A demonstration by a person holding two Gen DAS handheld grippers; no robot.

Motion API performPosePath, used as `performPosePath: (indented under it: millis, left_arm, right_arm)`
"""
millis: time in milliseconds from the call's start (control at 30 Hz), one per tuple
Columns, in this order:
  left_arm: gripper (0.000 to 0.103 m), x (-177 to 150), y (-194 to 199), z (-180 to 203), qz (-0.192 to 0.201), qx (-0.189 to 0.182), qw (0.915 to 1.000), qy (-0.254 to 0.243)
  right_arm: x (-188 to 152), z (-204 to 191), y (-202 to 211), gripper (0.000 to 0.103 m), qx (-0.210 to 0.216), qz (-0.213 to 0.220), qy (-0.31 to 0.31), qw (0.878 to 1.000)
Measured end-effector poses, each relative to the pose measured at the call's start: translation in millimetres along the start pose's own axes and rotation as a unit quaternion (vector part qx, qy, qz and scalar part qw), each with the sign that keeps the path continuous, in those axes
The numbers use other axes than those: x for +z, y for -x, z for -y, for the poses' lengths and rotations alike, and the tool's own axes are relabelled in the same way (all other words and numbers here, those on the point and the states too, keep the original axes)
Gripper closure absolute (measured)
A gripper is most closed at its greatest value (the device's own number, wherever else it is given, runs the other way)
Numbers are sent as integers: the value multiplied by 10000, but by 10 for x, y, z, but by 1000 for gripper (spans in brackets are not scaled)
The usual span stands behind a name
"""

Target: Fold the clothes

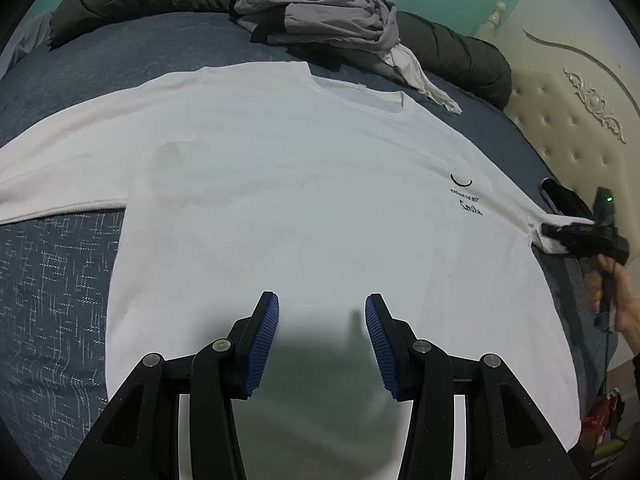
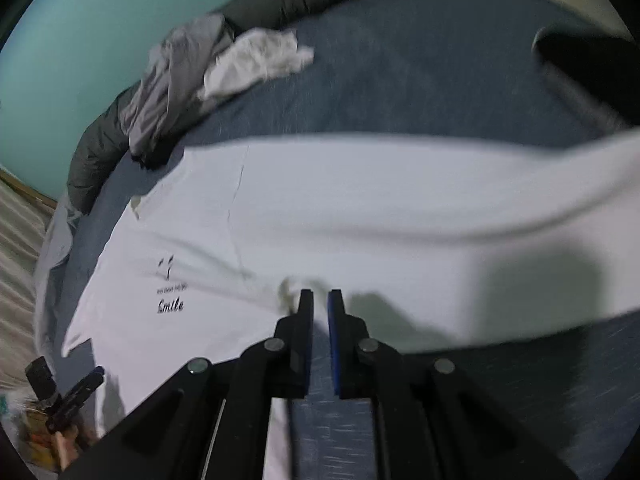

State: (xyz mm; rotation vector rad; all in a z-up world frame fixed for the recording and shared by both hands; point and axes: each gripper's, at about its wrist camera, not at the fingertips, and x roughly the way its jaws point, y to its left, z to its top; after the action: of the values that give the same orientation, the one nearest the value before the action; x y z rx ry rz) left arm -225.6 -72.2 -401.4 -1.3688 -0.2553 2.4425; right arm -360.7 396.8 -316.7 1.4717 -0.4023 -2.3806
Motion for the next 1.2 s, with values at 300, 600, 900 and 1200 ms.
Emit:
performPosePath:
  millis: [300, 600, 900, 1200]
  left_arm:
    - [54, -26, -92, 75, -42, 63, 9999, -101]
    - [54, -18, -216, 4, -99, 149, 9998, -52]
    - [54, -8, -255, -14, -109, 145, 9998, -111]
    - [54, -16, -262, -9, -116, 126, 9998, -123]
  right_arm:
    - [601, -179, -66, 58, -412, 216, 709, 9964]
    - [959, -550, -817, 58, -936, -133, 1771, 9796]
    - [1085, -729, -1293, 76, -933, -346, 2294, 9682]
    - [1104, -768, -1251, 102, -1100, -65, 2502, 9619]
